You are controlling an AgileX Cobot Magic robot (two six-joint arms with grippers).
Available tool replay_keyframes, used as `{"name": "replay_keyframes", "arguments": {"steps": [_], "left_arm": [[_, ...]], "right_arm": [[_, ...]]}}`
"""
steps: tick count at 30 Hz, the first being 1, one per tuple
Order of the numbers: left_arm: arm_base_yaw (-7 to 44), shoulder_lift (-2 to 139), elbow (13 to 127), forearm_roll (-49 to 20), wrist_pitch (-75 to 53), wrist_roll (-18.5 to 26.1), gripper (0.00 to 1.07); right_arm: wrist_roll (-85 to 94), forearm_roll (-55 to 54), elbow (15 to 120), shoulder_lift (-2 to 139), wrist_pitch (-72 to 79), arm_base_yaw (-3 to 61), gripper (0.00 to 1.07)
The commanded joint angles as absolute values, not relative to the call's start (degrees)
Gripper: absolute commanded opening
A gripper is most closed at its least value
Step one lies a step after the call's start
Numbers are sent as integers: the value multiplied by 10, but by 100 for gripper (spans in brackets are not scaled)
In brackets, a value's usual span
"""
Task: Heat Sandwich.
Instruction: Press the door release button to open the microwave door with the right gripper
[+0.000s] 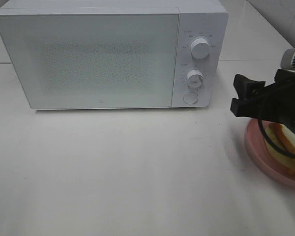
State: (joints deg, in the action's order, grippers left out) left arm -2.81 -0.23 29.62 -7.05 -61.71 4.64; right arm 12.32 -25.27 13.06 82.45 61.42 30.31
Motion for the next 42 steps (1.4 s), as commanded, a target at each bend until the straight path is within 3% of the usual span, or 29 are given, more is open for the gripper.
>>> {"name": "replay_keyframes", "arguments": {"steps": [1,4,14,29,42], "left_arm": [[-31,-13,296,-74,-611,44,98],[-31,-13,296,-74,-611,44,98],[-31,-13,296,-74,-611,44,98],[-31,-13,296,-74,-611,44,98],[-31,-13,296,-74,-611,44,98]], "right_arm": [[133,-320,129,846,657,356,74],[140,-395,129,877,691,413,74],[138,-497,151,939,702,525,74],[105,-500,163,945,702,536,74],[-245,-500,163,945,660,536,74]]}}
